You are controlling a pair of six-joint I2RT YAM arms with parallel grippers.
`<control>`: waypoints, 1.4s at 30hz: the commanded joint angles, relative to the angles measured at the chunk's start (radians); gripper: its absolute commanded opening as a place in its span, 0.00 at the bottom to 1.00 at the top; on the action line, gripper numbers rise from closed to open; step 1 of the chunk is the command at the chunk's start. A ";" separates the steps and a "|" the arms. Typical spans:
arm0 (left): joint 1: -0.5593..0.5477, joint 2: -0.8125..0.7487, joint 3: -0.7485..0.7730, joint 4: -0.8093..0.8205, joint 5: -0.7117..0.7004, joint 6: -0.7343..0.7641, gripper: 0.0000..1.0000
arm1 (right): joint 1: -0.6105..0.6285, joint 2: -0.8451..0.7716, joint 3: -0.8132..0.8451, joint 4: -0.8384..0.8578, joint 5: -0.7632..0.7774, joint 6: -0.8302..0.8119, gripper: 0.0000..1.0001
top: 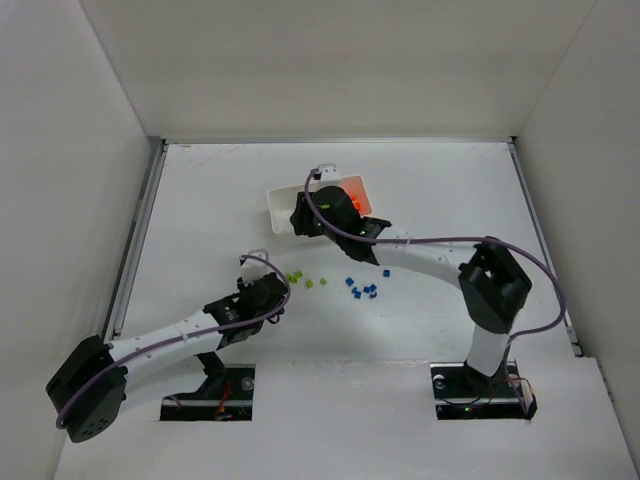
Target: Sort the legos into containers by color
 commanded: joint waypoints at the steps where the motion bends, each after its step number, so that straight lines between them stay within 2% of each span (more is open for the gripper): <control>1: -0.006 0.029 0.030 0.031 -0.052 -0.052 0.38 | -0.001 -0.168 -0.107 0.104 0.032 0.007 0.48; 3: -0.002 0.061 0.036 0.053 -0.044 -0.033 0.38 | 0.002 -0.240 -0.199 0.127 0.044 0.014 0.43; 13: -0.014 0.167 0.053 0.094 -0.049 -0.004 0.35 | 0.000 -0.412 -0.459 0.173 0.090 0.052 0.47; 16: -0.002 0.203 0.058 0.119 -0.043 0.008 0.29 | -0.003 -0.448 -0.511 0.184 0.092 0.066 0.47; 19: -0.003 0.223 0.067 0.128 -0.040 0.034 0.19 | -0.010 -0.492 -0.563 0.184 0.095 0.069 0.48; 22: -0.011 0.206 0.093 0.105 -0.040 0.039 0.13 | -0.027 -0.558 -0.638 0.179 0.110 0.072 0.50; 27: -0.011 0.103 0.173 0.089 -0.038 0.059 0.12 | -0.046 -0.682 -0.791 0.150 0.142 0.099 0.51; 28: -0.008 0.095 0.202 0.094 -0.032 0.063 0.12 | -0.046 -0.707 -0.821 0.136 0.156 0.113 0.50; 30: 0.007 0.114 0.269 0.126 -0.014 0.094 0.12 | -0.052 -0.750 -0.876 0.110 0.178 0.142 0.42; 32: 0.035 0.185 0.338 0.218 0.018 0.146 0.12 | -0.063 -0.782 -0.925 0.101 0.205 0.158 0.27; 34: 0.055 0.264 0.413 0.282 0.064 0.165 0.12 | -0.076 -0.810 -0.959 0.086 0.234 0.173 0.19; 38: 0.089 0.446 0.575 0.370 0.100 0.217 0.13 | -0.083 -0.839 -0.999 0.081 0.257 0.188 0.20; 42: 0.144 0.633 0.726 0.389 0.100 0.247 0.13 | -0.084 -0.851 -1.014 0.084 0.271 0.188 0.35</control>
